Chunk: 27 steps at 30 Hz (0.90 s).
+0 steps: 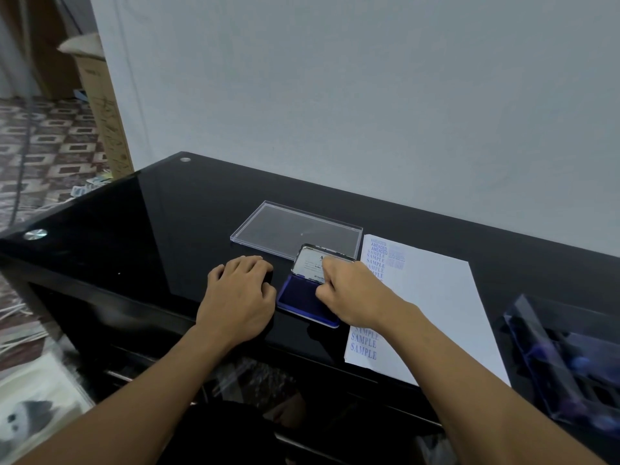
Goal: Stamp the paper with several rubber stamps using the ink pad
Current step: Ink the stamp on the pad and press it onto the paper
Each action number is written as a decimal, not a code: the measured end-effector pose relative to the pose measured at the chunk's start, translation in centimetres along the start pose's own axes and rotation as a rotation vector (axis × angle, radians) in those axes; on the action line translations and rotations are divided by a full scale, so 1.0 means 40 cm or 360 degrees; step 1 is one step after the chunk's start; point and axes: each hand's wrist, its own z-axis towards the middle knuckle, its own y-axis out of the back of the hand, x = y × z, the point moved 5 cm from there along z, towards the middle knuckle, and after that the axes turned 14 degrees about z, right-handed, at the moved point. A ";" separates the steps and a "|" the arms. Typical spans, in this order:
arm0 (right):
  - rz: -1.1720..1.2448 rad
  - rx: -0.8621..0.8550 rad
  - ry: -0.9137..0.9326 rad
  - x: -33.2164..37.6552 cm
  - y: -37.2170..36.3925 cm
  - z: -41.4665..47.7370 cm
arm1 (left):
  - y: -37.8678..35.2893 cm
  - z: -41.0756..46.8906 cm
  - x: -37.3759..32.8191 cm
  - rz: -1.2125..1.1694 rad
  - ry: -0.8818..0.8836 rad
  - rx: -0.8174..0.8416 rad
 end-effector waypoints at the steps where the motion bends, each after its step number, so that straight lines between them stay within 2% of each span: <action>1: 0.0010 -0.0004 -0.0005 -0.001 0.001 -0.002 | 0.000 0.000 0.000 0.0004 0.0000 0.0002; 27: 0.0058 -0.0078 -0.0116 0.002 0.001 -0.024 | -0.003 0.001 0.000 0.0004 -0.0005 -0.0012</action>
